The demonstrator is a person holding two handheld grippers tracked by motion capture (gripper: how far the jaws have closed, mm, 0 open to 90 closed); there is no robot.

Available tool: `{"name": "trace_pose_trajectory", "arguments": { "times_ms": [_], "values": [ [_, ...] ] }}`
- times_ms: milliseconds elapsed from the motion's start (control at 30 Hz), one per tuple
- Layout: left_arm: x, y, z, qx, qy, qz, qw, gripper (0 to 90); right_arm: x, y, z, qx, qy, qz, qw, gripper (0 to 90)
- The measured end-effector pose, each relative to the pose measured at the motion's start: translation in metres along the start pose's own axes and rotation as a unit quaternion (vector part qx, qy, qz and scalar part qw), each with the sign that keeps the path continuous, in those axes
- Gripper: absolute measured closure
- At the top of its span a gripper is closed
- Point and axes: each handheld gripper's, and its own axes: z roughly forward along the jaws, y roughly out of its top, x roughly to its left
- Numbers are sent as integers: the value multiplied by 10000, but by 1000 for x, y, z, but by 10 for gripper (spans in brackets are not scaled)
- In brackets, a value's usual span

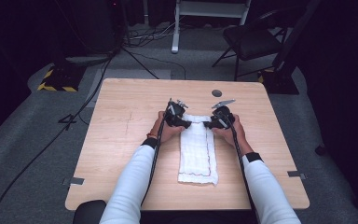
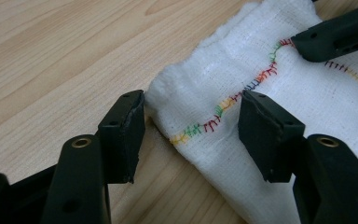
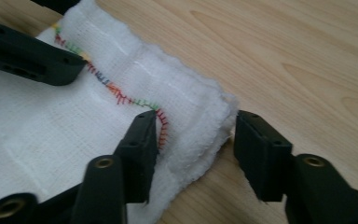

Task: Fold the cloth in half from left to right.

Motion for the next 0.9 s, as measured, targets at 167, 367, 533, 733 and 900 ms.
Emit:
{"name": "trace_pose_trajectory", "arguments": {
  "times_ms": [167,367,533,733,900],
  "values": [
    [-1,2,0,38,-225,77,9997,564,2,1,-1,22,252,-103,9996,730],
    [0,5,0,82,-441,222,9987,746,10,6,-1,121,96,-422,9990,835],
    [-2,11,-1,-52,-235,375,9990,798,10,7,-4,-45,-101,-508,9986,846],
    [-6,26,-15,-355,59,632,9974,822,10,17,-22,-467,-377,-685,9958,851],
    [-9,39,-32,-550,220,861,9945,826,11,27,-39,-781,-502,-739,9929,852]
  ]
}}
